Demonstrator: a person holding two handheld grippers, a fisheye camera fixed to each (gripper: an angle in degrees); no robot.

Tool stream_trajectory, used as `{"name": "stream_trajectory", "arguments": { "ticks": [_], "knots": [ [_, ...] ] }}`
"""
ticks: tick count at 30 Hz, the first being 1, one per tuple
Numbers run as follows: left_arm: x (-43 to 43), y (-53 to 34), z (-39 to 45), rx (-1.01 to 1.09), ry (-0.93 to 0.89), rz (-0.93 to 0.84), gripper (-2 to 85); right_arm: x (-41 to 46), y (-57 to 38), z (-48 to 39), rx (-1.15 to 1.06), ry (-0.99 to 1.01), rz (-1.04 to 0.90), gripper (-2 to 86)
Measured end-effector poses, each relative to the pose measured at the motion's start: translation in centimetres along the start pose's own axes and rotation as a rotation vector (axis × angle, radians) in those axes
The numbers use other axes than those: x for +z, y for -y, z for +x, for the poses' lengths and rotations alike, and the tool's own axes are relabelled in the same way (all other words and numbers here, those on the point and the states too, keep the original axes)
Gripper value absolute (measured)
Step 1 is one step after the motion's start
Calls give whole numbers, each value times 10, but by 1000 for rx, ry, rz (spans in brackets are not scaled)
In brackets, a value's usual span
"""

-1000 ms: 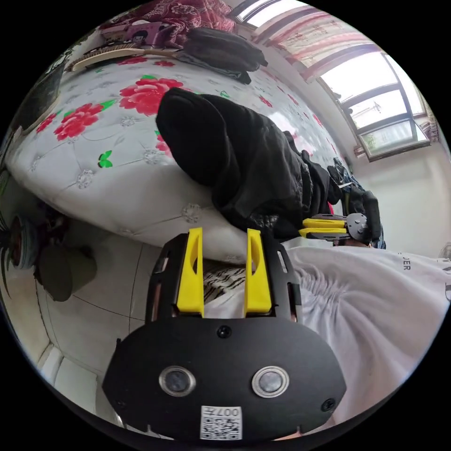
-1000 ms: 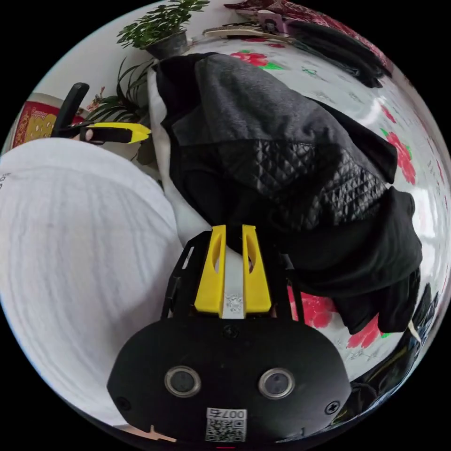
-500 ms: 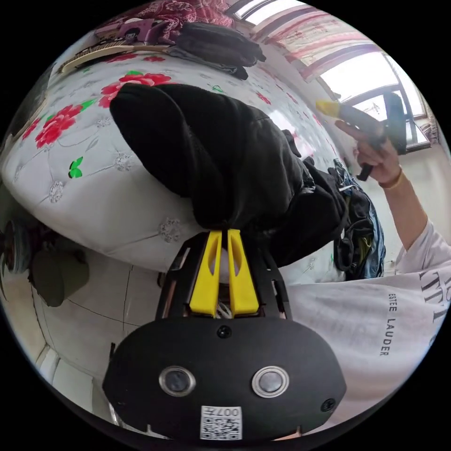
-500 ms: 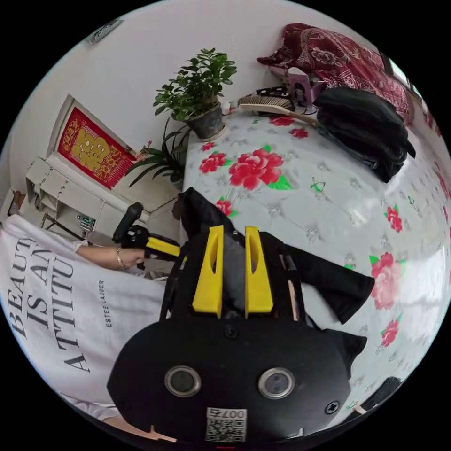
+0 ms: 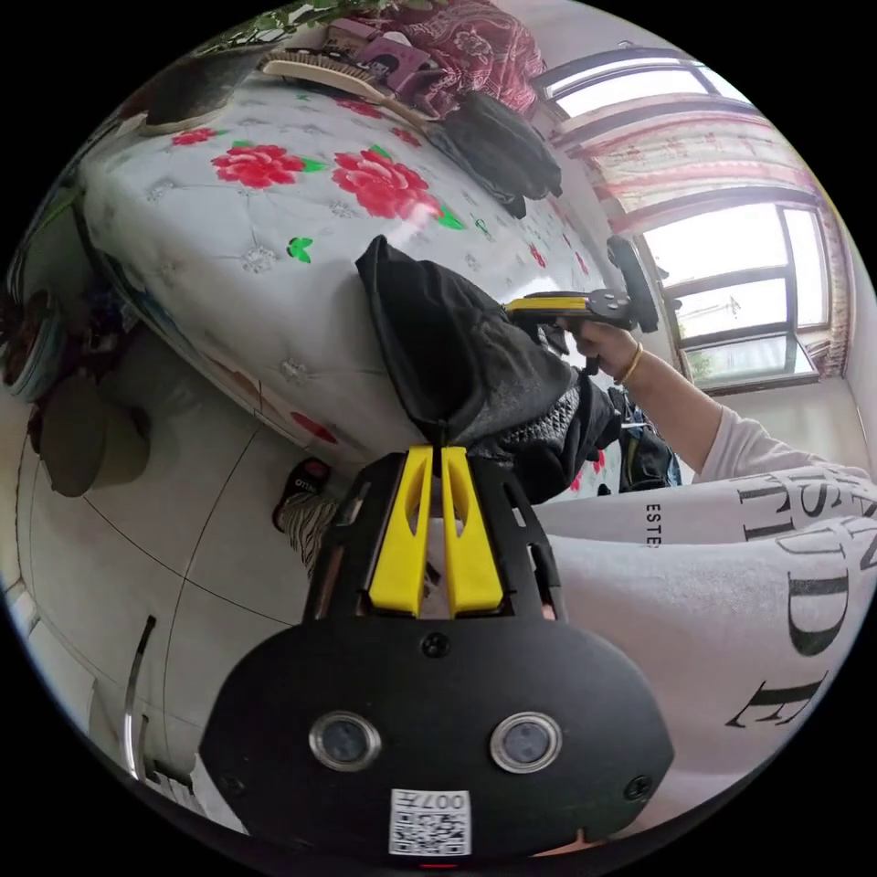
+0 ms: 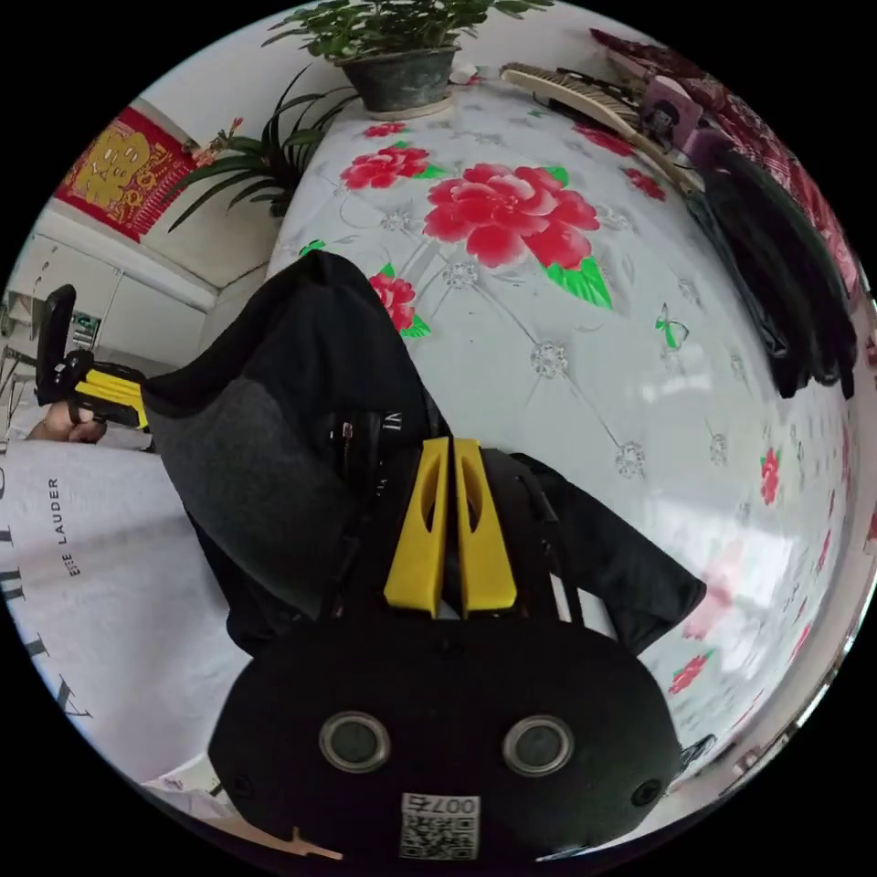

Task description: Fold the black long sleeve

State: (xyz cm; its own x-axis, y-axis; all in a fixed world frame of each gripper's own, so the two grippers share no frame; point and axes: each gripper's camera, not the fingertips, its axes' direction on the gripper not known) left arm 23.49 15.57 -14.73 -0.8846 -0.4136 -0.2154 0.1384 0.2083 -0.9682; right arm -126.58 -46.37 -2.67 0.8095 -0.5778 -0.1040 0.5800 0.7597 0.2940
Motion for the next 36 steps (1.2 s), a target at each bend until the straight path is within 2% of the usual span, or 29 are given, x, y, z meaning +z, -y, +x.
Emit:
{"name": "stream_trajectory", "arguments": {
  "ticks": [3,5,9,14,18,20,23,25,28,30,32,33,35,36],
  "knots": [
    [-28,10,18,69,71,68,-9,-73,-50,6,158,-55,232,-2],
    [-53,23,48,177,174,142,-9,-137,-105,-7,247,-200,401,-2],
    [-94,42,113,357,296,302,-8,-238,-208,-36,426,-351,699,-3],
    [-157,33,243,638,311,637,-9,-353,-341,-141,469,-697,1035,-2],
    [-202,-8,328,811,239,907,-9,-403,-400,-216,459,-941,1169,-3],
    [-225,-45,375,921,206,1099,-9,-425,-427,-250,470,-1060,1215,-2],
    [-249,-72,419,1037,119,1254,-9,-452,-453,-273,467,-1125,1286,-2],
    [-255,-73,444,1098,104,1298,-8,-466,-458,-274,450,-1173,1280,-2],
    [-236,-40,489,1142,243,1309,-5,-480,-452,-249,468,-1217,1235,-1],
    [-206,13,515,1133,322,1204,3,-480,-443,-217,487,-1156,1173,0],
    [-135,110,536,1090,380,911,36,-461,-426,-155,583,-945,1032,3],
    [-111,135,536,1063,401,826,48,-450,-423,-139,612,-872,1002,5],
    [-10,214,506,898,536,498,66,-392,-420,-92,695,-666,845,15],
    [11,223,492,867,567,448,69,-375,-422,-83,719,-629,806,18]
  ]
}}
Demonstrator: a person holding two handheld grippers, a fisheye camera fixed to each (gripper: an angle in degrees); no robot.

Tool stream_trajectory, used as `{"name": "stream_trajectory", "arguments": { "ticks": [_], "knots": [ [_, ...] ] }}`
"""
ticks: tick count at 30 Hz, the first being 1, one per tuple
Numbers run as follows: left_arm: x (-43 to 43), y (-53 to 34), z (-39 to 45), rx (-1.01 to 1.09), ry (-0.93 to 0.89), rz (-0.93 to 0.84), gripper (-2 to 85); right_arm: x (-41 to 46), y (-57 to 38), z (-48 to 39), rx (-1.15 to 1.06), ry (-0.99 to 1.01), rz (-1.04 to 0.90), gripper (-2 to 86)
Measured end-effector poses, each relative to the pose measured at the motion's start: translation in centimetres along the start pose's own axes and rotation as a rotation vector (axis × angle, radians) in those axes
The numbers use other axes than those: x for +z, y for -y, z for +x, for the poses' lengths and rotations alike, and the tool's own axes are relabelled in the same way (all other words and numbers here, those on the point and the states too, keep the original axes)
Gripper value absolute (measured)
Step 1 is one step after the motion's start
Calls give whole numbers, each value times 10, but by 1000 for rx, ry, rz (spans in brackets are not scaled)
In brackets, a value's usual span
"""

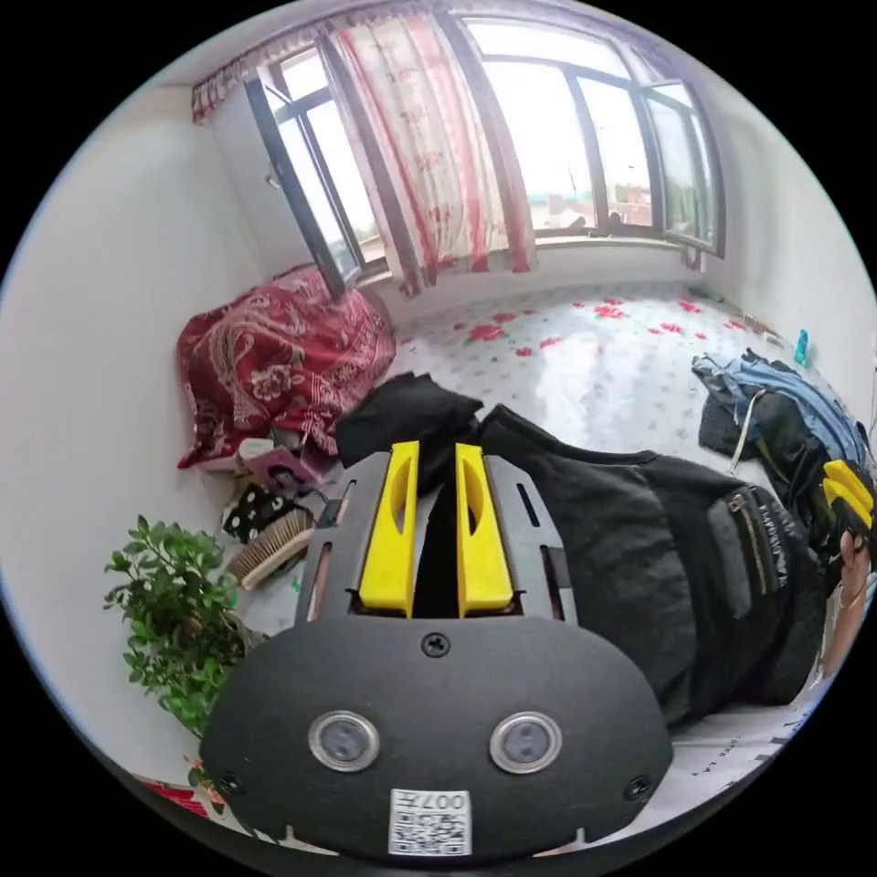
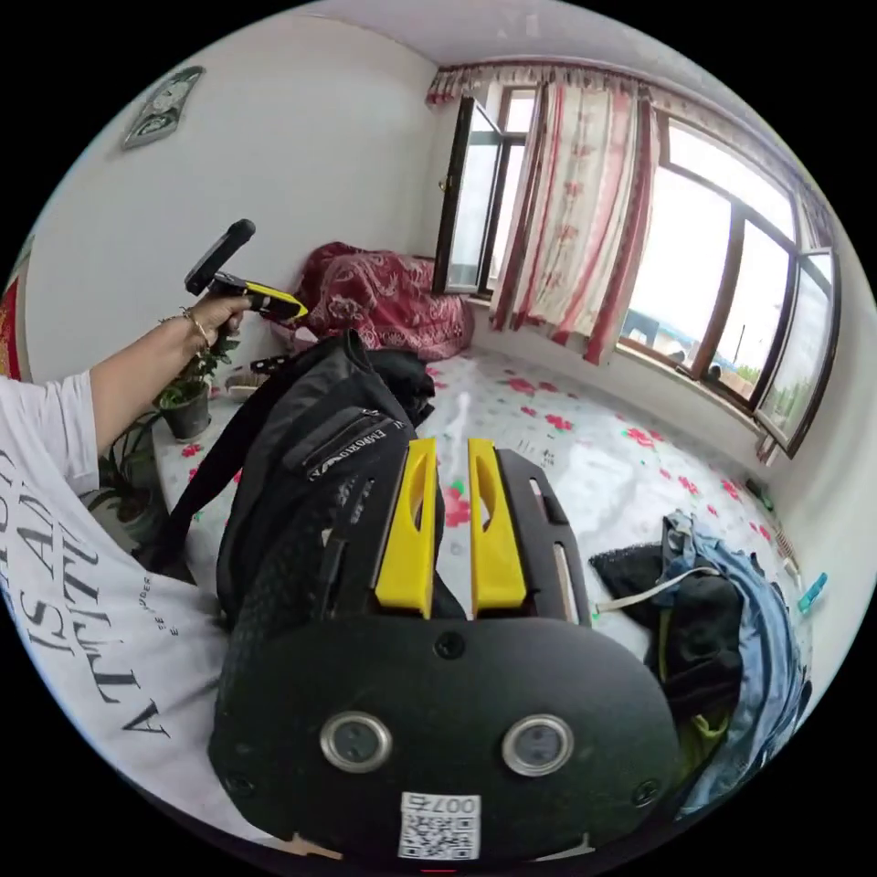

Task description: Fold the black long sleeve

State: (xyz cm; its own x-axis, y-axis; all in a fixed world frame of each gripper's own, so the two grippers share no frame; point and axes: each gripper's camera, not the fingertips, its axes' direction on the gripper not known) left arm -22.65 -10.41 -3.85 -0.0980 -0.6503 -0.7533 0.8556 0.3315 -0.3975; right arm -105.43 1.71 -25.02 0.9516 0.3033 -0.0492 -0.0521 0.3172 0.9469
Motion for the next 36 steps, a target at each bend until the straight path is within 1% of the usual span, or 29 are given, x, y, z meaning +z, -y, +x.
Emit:
{"name": "stream_trajectory", "arguments": {
  "ticks": [2,3,5,6,8,10,12,15,16,18,20,21,22,24,26,28,30,31,33,34,35,36],
  "knots": [
    [69,-57,2,-36,15,-108,84,51,-65,15,77,24,-213,28],
    [84,-73,3,-50,7,-142,86,63,-83,20,107,28,-279,31],
    [136,-144,14,-99,-72,-285,90,102,-149,40,243,43,-524,44],
    [147,-162,18,-109,-95,-317,90,109,-162,45,270,50,-566,48],
    [186,-232,41,-154,-184,-460,92,132,-192,62,361,54,-678,60],
    [207,-273,60,-174,-234,-552,94,147,-198,71,386,44,-696,65],
    [224,-303,76,-189,-263,-625,96,169,-197,77,378,44,-723,67],
    [248,-325,93,-214,-288,-691,96,218,-194,74,340,121,-818,59],
    [257,-327,97,-213,-283,-701,94,240,-194,67,320,177,-883,52],
    [274,-326,103,-190,-279,-722,92,254,-184,54,221,72,-909,24],
    [297,-324,108,-134,-251,-756,90,269,-169,43,58,118,-971,10],
    [301,-323,108,-128,-253,-752,89,268,-164,46,32,117,-965,8],
    [310,-320,106,-128,-253,-766,88,262,-152,60,9,83,-917,6],
    [321,-317,104,-118,-254,-786,87,245,-133,98,7,-136,-838,6],
    [330,-315,108,-74,-240,-790,85,214,-108,156,-17,-544,-727,12],
    [335,-314,109,-75,-220,-783,86,192,-93,193,58,-603,-654,24],
    [338,-316,106,-103,-202,-772,88,186,-90,221,120,-613,-705,40],
    [335,-318,102,-137,-204,-750,90,183,-94,231,158,-585,-732,48],
    [319,-322,95,-198,-233,-671,91,174,-105,229,181,-440,-699,55],
    [307,-328,90,-237,-252,-630,93,166,-117,220,196,-310,-656,60],
    [296,-336,88,-269,-264,-618,95,159,-132,209,209,-124,-622,65],
    [291,-341,87,-281,-269,-617,96,156,-141,203,217,-29,-613,67]
  ]
}}
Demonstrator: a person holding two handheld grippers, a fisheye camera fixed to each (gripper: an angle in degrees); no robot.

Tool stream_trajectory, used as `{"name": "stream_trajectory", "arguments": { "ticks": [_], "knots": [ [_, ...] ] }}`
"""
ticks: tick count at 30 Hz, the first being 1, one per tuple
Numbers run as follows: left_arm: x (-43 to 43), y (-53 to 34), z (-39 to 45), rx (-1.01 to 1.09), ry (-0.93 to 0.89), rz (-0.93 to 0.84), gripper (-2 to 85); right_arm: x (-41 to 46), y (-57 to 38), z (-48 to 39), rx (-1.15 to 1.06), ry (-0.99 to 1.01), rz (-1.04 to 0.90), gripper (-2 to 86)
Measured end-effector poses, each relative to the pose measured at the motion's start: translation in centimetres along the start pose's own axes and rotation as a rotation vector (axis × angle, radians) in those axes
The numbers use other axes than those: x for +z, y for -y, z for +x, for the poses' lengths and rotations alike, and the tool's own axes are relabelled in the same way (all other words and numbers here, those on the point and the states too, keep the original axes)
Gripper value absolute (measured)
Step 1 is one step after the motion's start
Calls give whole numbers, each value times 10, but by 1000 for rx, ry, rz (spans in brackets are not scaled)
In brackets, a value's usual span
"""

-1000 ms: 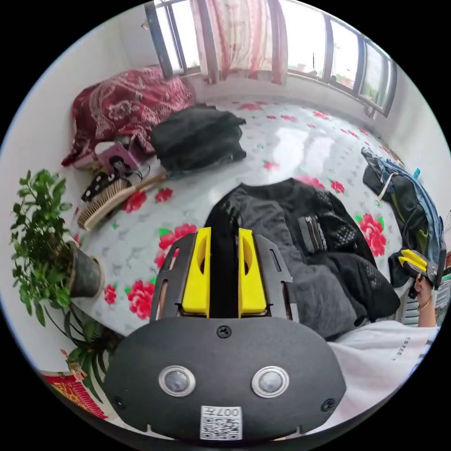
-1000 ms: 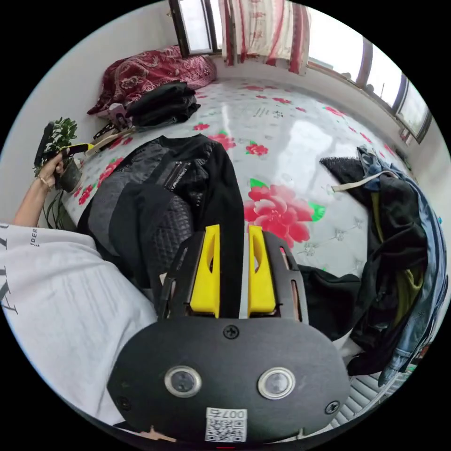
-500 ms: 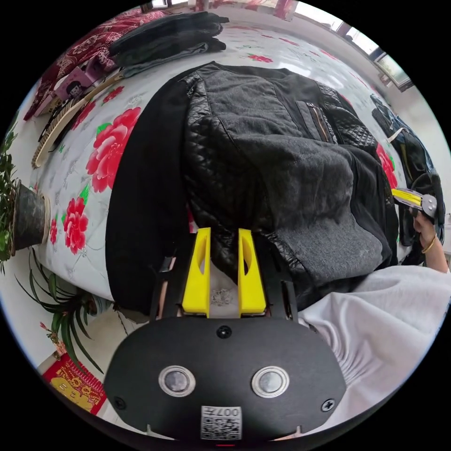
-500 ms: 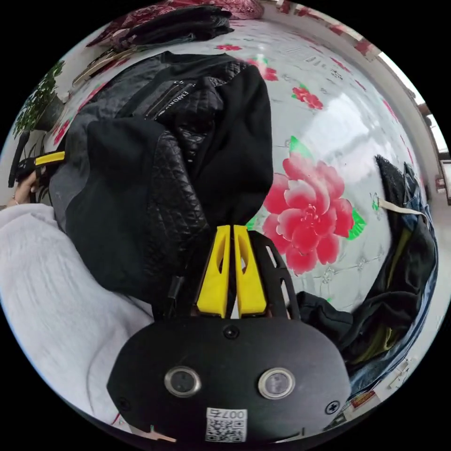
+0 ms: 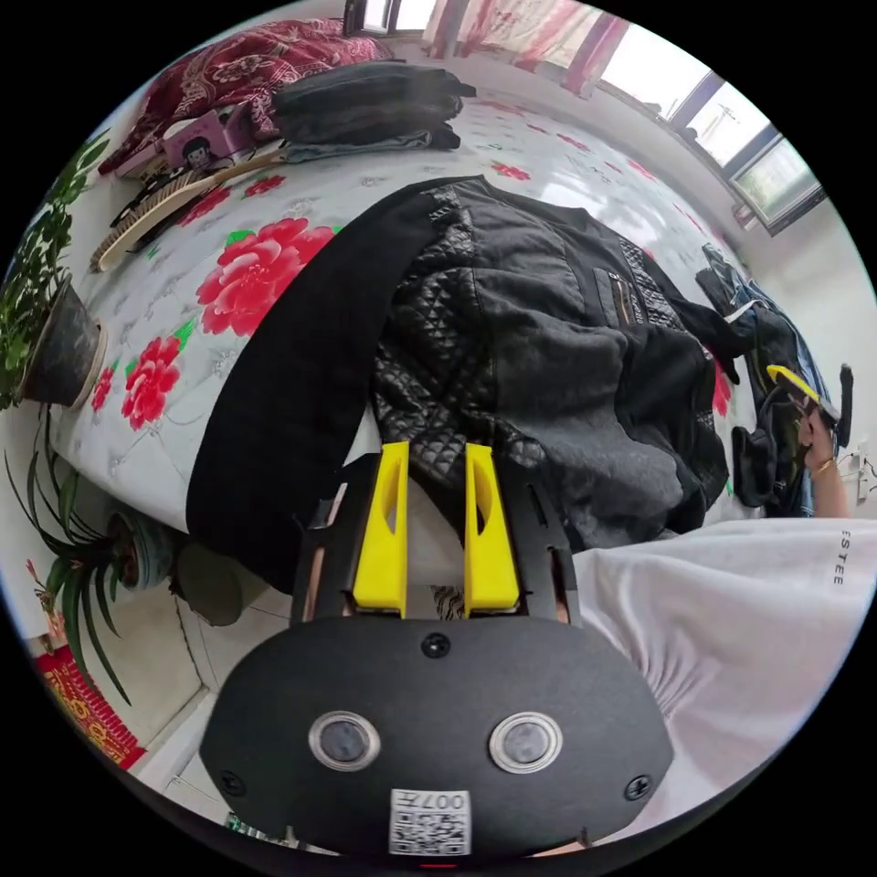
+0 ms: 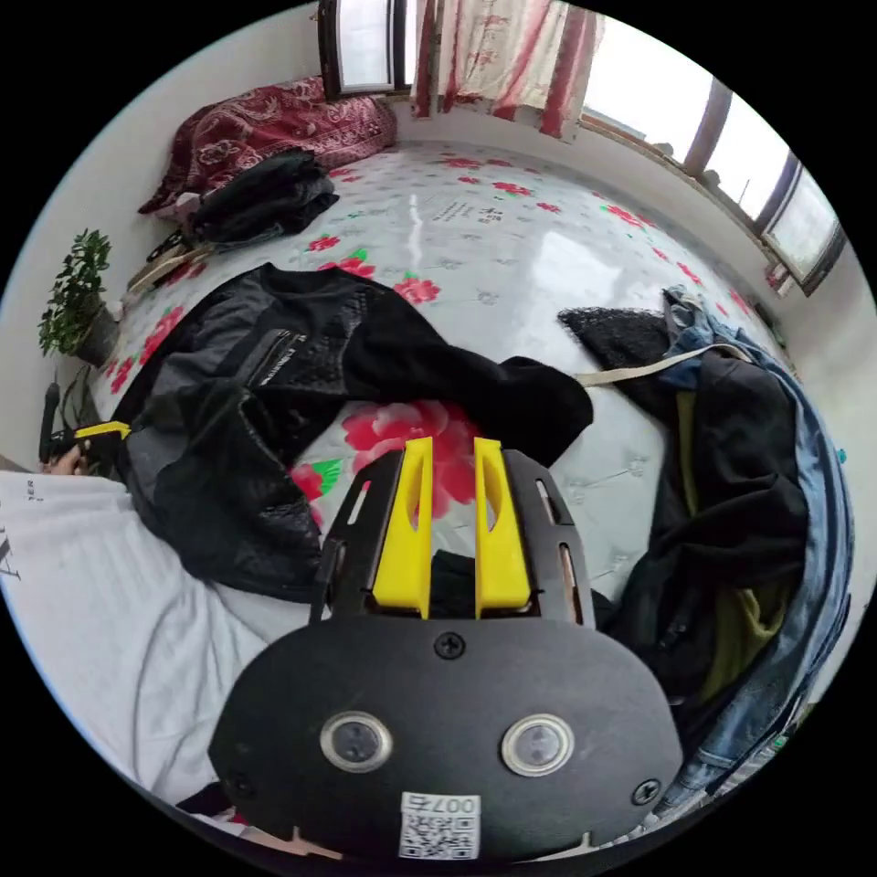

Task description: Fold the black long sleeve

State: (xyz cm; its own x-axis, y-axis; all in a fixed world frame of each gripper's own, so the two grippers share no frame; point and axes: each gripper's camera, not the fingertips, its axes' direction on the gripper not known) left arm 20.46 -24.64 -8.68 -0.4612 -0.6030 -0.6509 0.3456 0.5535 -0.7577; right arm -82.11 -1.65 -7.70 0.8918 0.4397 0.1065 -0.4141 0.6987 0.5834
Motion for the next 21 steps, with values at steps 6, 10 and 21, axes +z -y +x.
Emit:
{"name": "stream_trajectory", "arguments": {
  "ticks": [6,10,21],
  "knots": [
    [4,-67,-6,-27,-80,-1,101,43,-88,-45,-199,307,-157,77],
    [19,-87,-3,-44,-100,-37,95,47,-103,-67,-364,347,-193,75],
    [26,-19,10,23,-210,-17,-7,-23,-36,-28,-213,681,20,48]
  ]
}}
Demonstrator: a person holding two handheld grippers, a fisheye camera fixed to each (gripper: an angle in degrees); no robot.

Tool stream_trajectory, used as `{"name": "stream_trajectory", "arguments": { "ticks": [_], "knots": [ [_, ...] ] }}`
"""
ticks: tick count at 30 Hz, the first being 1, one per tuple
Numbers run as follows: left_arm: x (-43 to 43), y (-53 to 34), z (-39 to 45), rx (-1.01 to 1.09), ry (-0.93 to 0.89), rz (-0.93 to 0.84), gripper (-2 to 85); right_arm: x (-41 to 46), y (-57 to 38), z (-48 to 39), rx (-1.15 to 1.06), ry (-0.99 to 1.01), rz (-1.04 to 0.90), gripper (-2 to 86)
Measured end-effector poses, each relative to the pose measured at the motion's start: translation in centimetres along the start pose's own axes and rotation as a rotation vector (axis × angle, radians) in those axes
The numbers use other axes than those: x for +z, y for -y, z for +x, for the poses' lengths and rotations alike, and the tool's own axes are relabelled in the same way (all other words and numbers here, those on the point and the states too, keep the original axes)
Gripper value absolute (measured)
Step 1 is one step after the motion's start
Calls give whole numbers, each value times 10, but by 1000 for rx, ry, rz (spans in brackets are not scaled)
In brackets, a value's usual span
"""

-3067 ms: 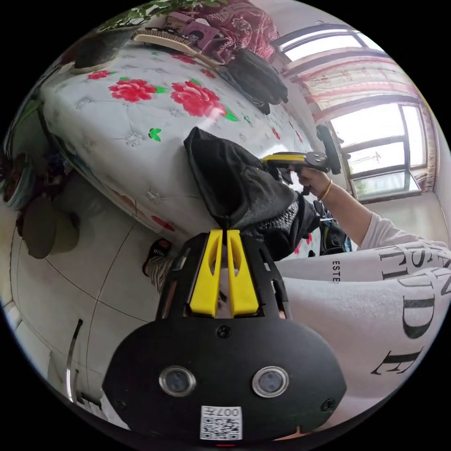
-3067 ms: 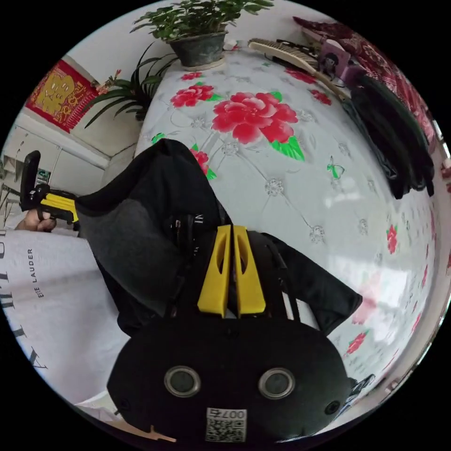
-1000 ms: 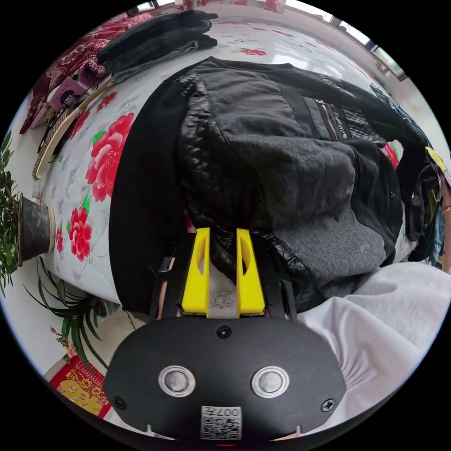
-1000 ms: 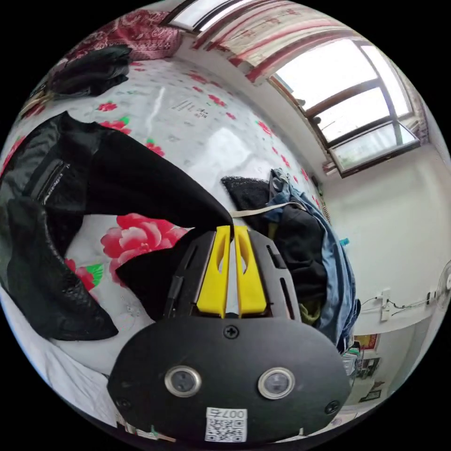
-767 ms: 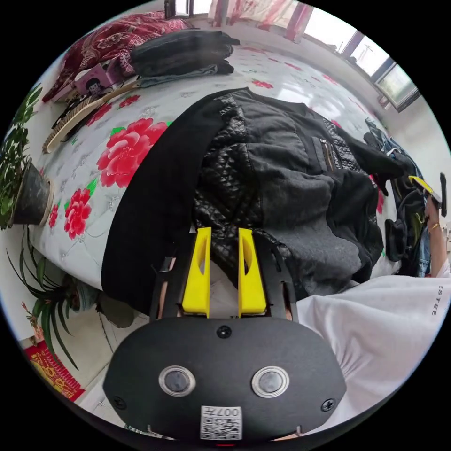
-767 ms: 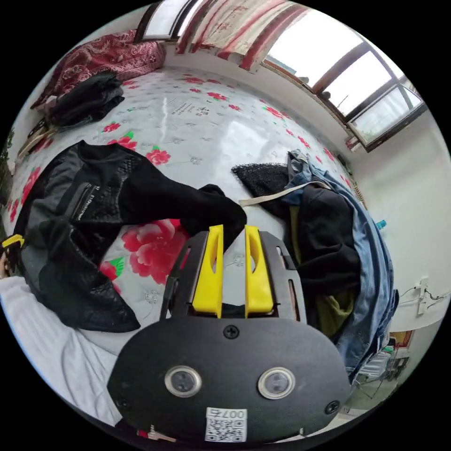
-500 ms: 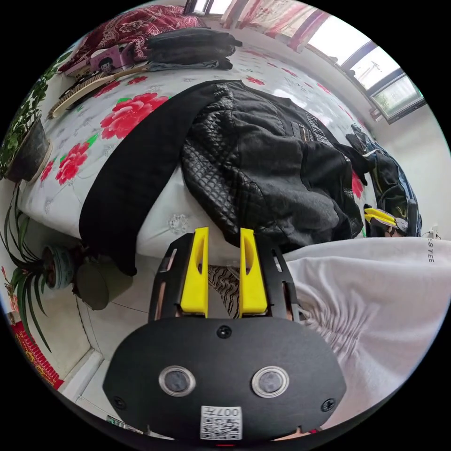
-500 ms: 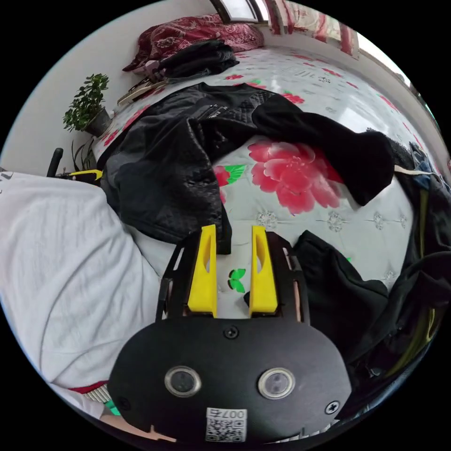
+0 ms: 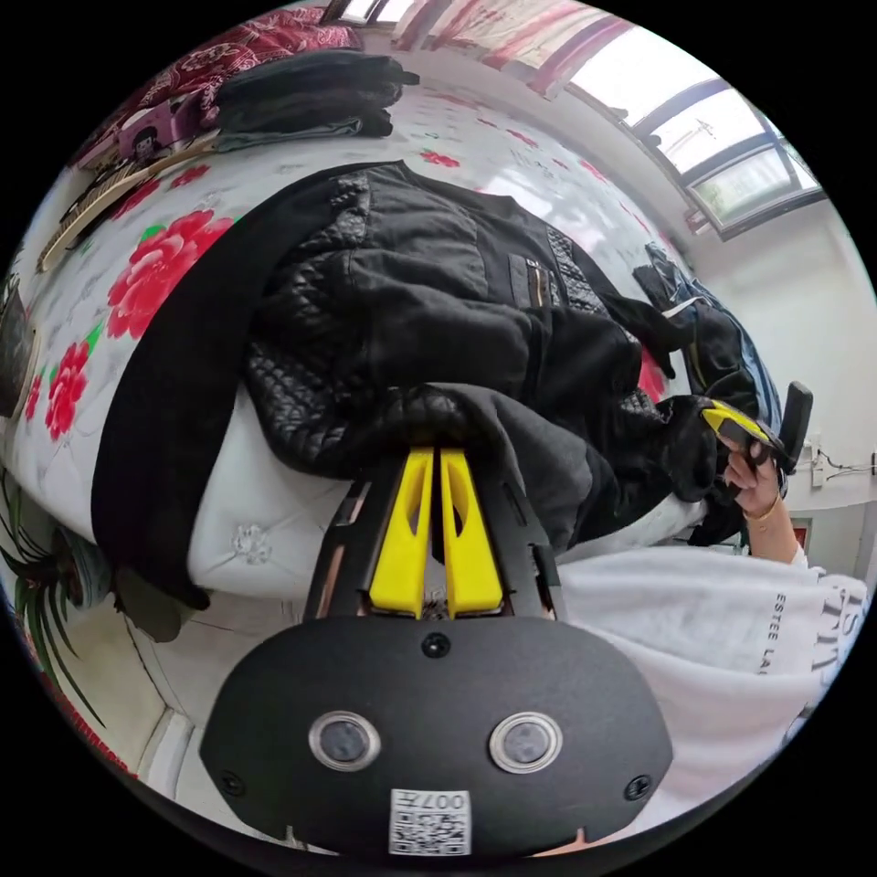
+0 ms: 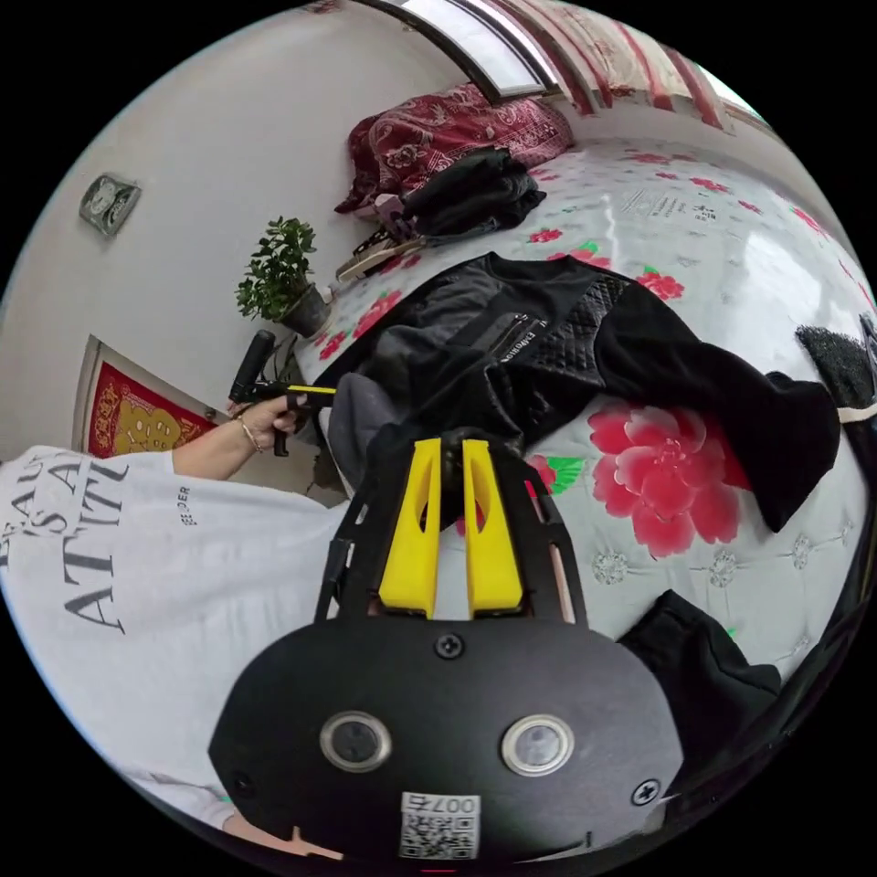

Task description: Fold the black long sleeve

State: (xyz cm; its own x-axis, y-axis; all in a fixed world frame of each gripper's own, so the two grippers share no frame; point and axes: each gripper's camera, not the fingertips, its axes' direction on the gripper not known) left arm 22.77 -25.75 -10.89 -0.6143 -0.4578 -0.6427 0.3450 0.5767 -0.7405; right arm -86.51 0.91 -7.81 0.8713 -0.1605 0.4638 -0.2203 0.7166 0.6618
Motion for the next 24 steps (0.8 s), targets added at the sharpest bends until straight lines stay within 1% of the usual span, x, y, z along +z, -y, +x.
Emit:
{"name": "stream_trajectory", "arguments": {
  "ticks": [2,4,7,10,13,16,18,21,24],
  "knots": [
    [2,29,6,-23,-13,13,-7,-9,20,4,57,-14,65,54],
    [10,44,12,-9,12,6,-5,-5,28,7,69,-63,78,60],
    [18,46,17,30,68,0,0,9,26,13,104,-88,0,70],
    [4,25,8,9,37,48,16,5,3,15,107,-121,-22,80],
    [-19,-15,-3,15,73,100,46,-9,-28,24,168,-130,-19,87],
    [-36,-61,-22,-35,150,129,56,-25,-56,33,247,-121,-3,93],
    [-37,-86,-38,-81,182,103,60,-30,-68,37,268,-155,-7,94],
    [-25,-113,-54,-111,186,-3,69,-24,-76,42,259,-218,-81,94],
    [-14,-117,-36,-8,180,-39,86,-11,-75,43,217,-253,-128,91]
  ]
}}
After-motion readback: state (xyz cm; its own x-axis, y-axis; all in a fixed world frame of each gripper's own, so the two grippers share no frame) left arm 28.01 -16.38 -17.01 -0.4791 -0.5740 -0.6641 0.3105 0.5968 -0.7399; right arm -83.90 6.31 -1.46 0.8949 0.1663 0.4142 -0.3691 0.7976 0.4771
